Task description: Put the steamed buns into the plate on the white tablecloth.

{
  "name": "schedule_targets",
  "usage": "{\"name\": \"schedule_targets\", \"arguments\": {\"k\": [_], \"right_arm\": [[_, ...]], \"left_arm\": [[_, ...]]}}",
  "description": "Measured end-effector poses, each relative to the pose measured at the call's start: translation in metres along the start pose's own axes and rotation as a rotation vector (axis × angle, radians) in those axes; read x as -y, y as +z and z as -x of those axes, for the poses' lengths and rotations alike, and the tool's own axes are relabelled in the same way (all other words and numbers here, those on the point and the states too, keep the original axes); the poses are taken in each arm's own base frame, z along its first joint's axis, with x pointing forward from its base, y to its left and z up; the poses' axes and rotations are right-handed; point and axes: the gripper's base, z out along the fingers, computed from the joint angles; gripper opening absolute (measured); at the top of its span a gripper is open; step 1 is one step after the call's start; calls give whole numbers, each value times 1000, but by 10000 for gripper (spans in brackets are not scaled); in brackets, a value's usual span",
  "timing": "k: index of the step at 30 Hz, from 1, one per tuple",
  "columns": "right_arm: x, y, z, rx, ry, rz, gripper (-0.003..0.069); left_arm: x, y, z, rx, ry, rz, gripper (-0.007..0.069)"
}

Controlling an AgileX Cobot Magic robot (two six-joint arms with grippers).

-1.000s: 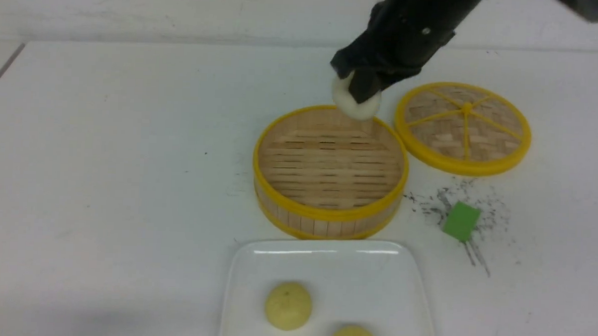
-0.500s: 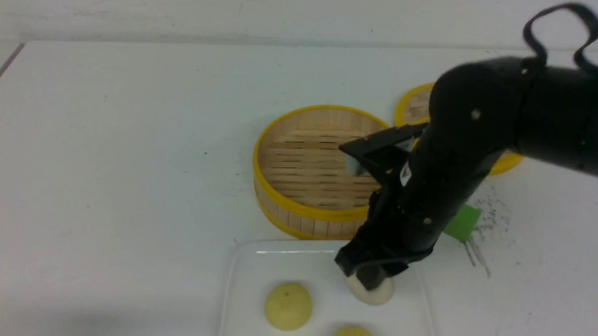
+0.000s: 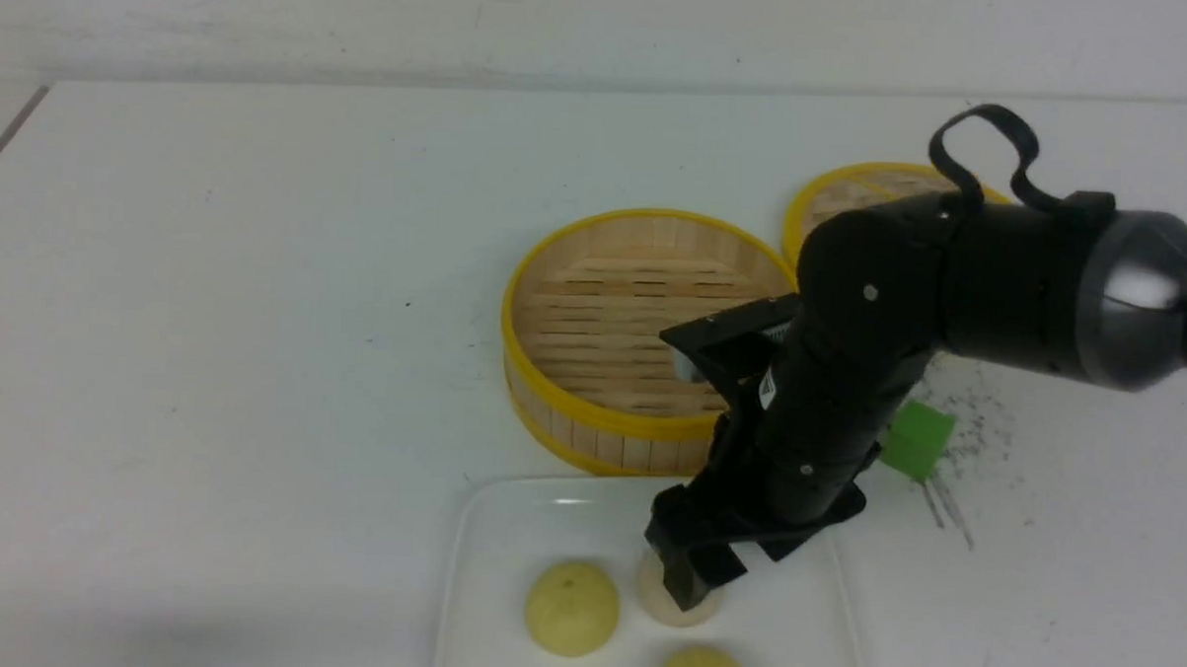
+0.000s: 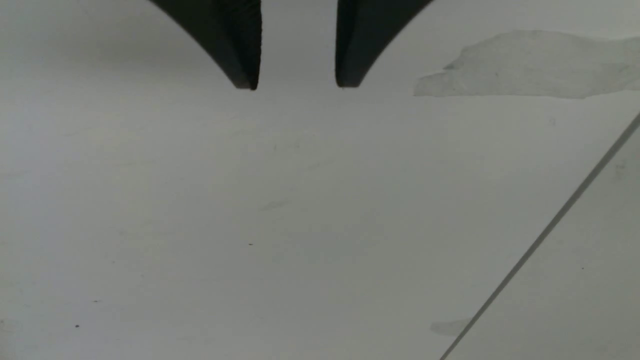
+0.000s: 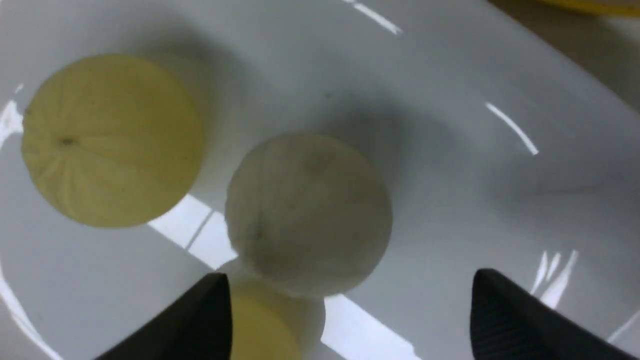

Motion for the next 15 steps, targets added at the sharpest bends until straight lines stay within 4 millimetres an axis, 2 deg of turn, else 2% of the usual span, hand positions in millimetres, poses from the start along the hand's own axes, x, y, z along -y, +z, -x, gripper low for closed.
{"name": "schedule_targets", "arguments": {"k": [1, 3, 6, 7, 8, 9, 11, 12, 14, 15], "right_arm": [[0, -2, -1, -9, -3, -1, 604], [-4, -28, 1, -21, -46, -29, 549], [-7, -70, 2, 19, -102, -87, 429], [-7, -73, 2, 29, -105, -92, 419], [-8, -84, 2, 52, -119, -111, 379], [-8, -105, 0, 111, -142, -149, 290], [-9, -125, -6, 163, -158, -177, 200], [-10, -140, -13, 198, -166, -190, 132], [-11, -157, -23, 243, -162, -193, 57], [-12, -177, -39, 292, -156, -199, 0]], "left_arm": [[0, 0, 0, 0, 0, 0, 241], [0, 0, 0, -1, 0, 0, 241], [0, 0, 0, -1, 1, 1, 241], [0, 0, 0, -1, 1, 1, 241], [0, 0, 0, -1, 1, 1, 241], [0, 0, 0, -1, 2, 1, 241], [0, 0, 0, -1, 2, 1, 241], [0, 0, 0, 0, 3, 1, 241], [0, 0, 0, 0, 3, 1, 241], [0, 0, 0, 0, 3, 1, 241]]}}
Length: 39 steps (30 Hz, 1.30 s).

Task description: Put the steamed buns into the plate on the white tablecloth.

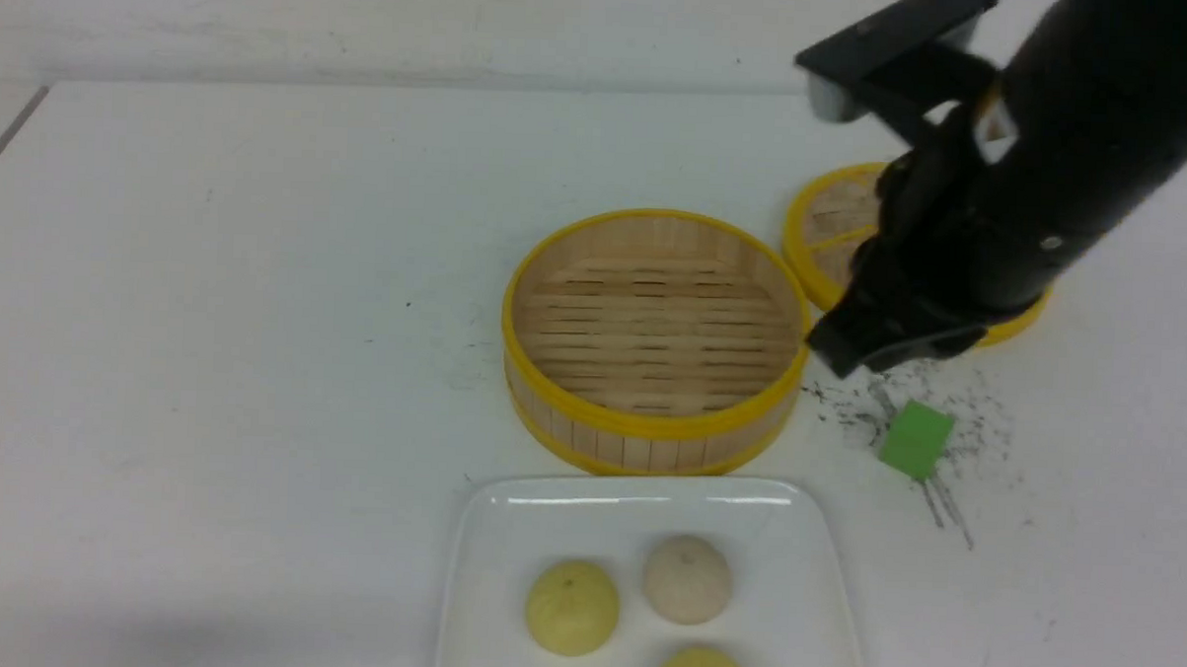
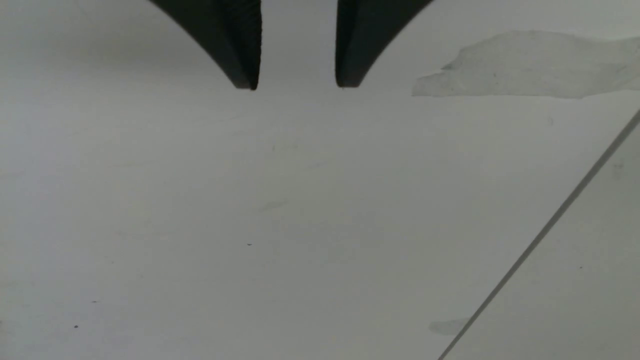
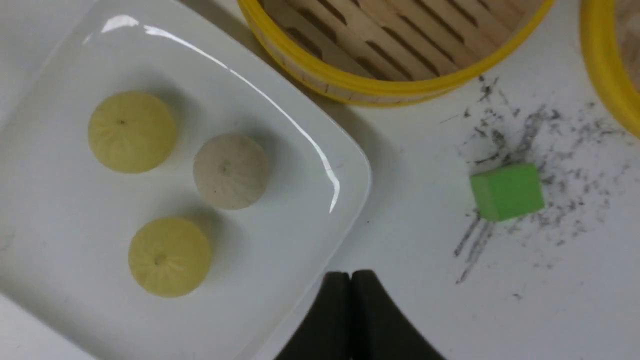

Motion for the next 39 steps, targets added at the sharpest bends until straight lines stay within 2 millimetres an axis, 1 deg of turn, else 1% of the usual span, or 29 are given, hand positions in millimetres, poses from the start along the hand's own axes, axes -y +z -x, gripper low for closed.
{"name": "schedule_targets", "arguments": {"k": [1, 2, 3, 4, 5, 7, 8, 9, 10, 11, 12, 15, 16, 17, 18, 19, 20, 22, 23, 28, 30, 34, 39], "right_arm": [[0, -6, -3, 14, 2, -1, -6], [1, -18, -8, 39, 10, -1, -13], [1, -44, -24, 100, 24, 0, -15], [2, -59, -35, 136, 35, 1, -15], [2, -69, -44, 163, 48, 3, -15], [3, -94, -72, 228, 78, 9, -15], [3, -96, -75, 234, 78, 9, -15], [4, -108, -99, 272, 90, 13, -15], [4, -116, -121, 318, 94, 17, -14], [5, -120, -138, 372, 95, 20, -14], [5, -119, -152, 411, 95, 23, -13], [6, -124, -204, 662, 92, 33, -10], [6, -124, -206, 698, 91, 35, -10], [7, -118, -232, 868, 85, 39, -10], [8, -112, -246, 971, 80, 39, -10], [8, -106, -256, 1031, 76, 37, -8], [8, -98, -268, 1141, 68, 38, -8], [8, -79, -279, 1216, 59, 35, -8], [8, -71, -281, 1234, 58, 35, -8], [7, -46, -278, 1197, 69, 48, -6], [7, -40, -272, 1159, 70, 47, -6], [7, -35, -265, 1121, 71, 47, -4], [7, -35, -264, 1116, 74, 49, -1]], "left_arm": [[0, 0, 0, 0, 0, 0, 241], [0, 0, 0, 0, 0, 0, 241], [0, 0, 0, 0, 0, 0, 241], [0, 0, 0, 0, 0, 0, 241], [0, 0, 0, 0, 0, 0, 241], [0, 0, 0, 0, 0, 0, 241], [0, 0, 0, 0, 0, 0, 241], [0, 0, 0, 0, 0, 0, 241], [0, 0, 0, 0, 1, 0, 241], [0, 0, 0, 0, 1, 0, 241], [0, 0, 0, 0, 1, 0, 241], [0, 0, 0, 0, 1, 0, 241], [0, 0, 0, 0, 1, 0, 241], [0, 0, 0, 0, 1, 0, 241], [0, 0, 0, 0, 1, 0, 241], [0, 0, 0, 0, 1, 0, 241], [0, 0, 0, 0, 1, 0, 241], [0, 0, 0, 0, 2, 1, 241], [0, 0, 0, 0, 2, 1, 241], [0, 0, 0, 0, 3, 1, 241], [0, 0, 0, 0, 3, 1, 241], [-1, 0, 0, 0, 20, 9, 241], [-2, 0, 0, -3, 54, 24, 241]]}}
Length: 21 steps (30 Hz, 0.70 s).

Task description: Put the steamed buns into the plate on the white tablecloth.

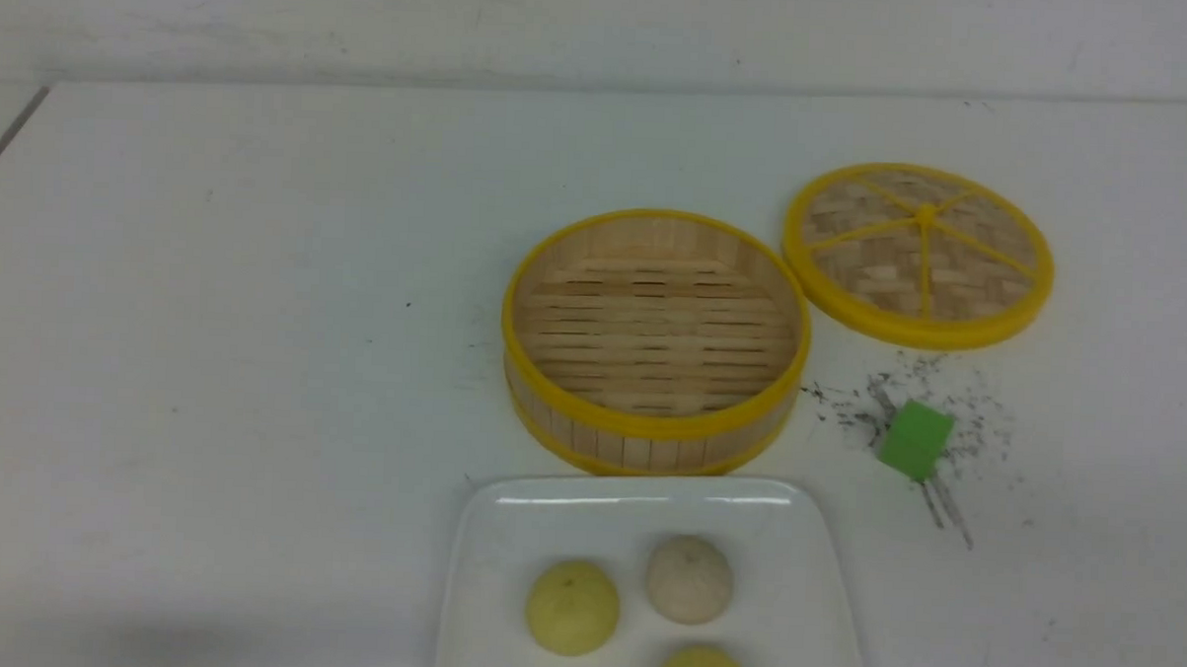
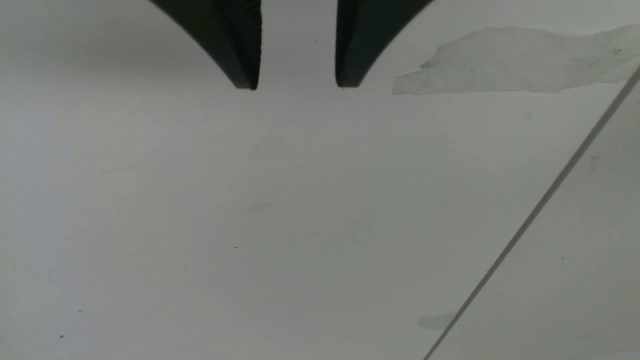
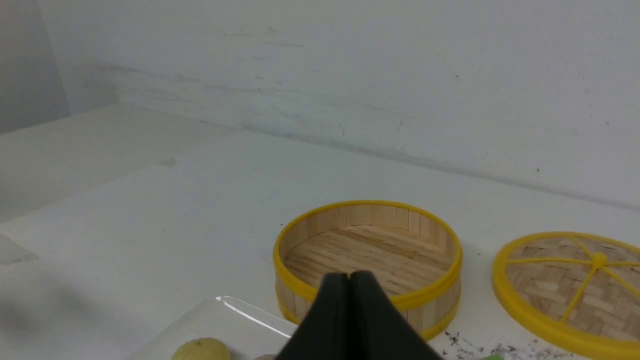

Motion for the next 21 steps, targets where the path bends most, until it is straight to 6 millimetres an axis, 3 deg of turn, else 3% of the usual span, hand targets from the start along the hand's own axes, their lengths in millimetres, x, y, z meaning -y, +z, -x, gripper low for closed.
{"name": "schedule_targets", "arguments": {"k": [15, 21], "right_arm": [[0, 0, -1, -1, 0, -1, 11], [2, 4, -17, -44, 1, -23, 12]], "left_arm": [[-1, 0, 0, -2, 14, 6, 241], [-1, 0, 0, -2, 14, 7, 241]]}}
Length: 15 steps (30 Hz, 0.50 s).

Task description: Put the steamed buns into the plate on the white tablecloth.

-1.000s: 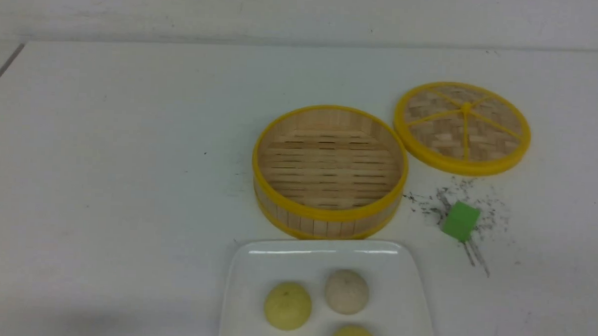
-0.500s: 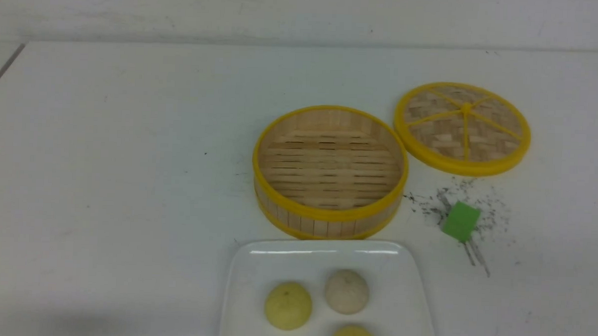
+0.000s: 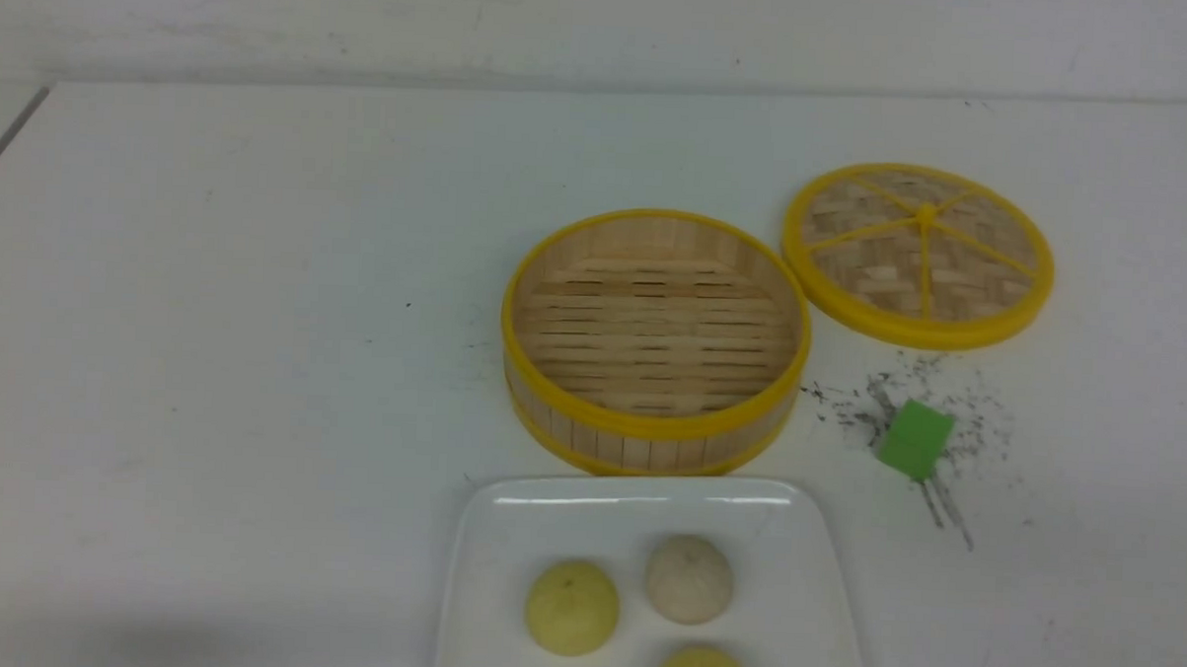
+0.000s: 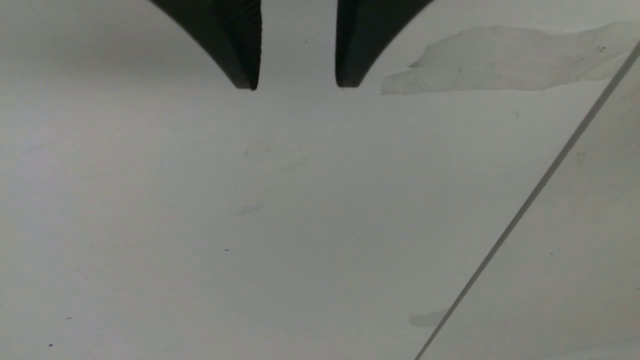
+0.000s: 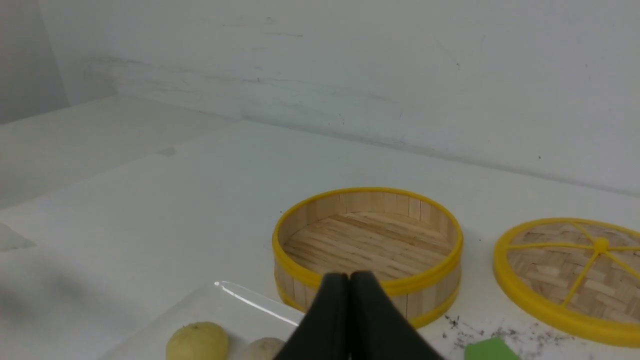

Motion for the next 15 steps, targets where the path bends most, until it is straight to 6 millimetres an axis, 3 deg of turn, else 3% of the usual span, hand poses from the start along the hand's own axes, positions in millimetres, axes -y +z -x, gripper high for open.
{"name": "schedule_targets", "arguments": {"k": [5, 15], "right_arm": [[12, 6, -41, -86, 45, -183, 17], [30, 2, -90, -140, 128, -469, 29]], "left_arm": [[0, 0, 0, -1, 1, 1, 241], [0, 0, 0, -1, 1, 1, 241]]}}
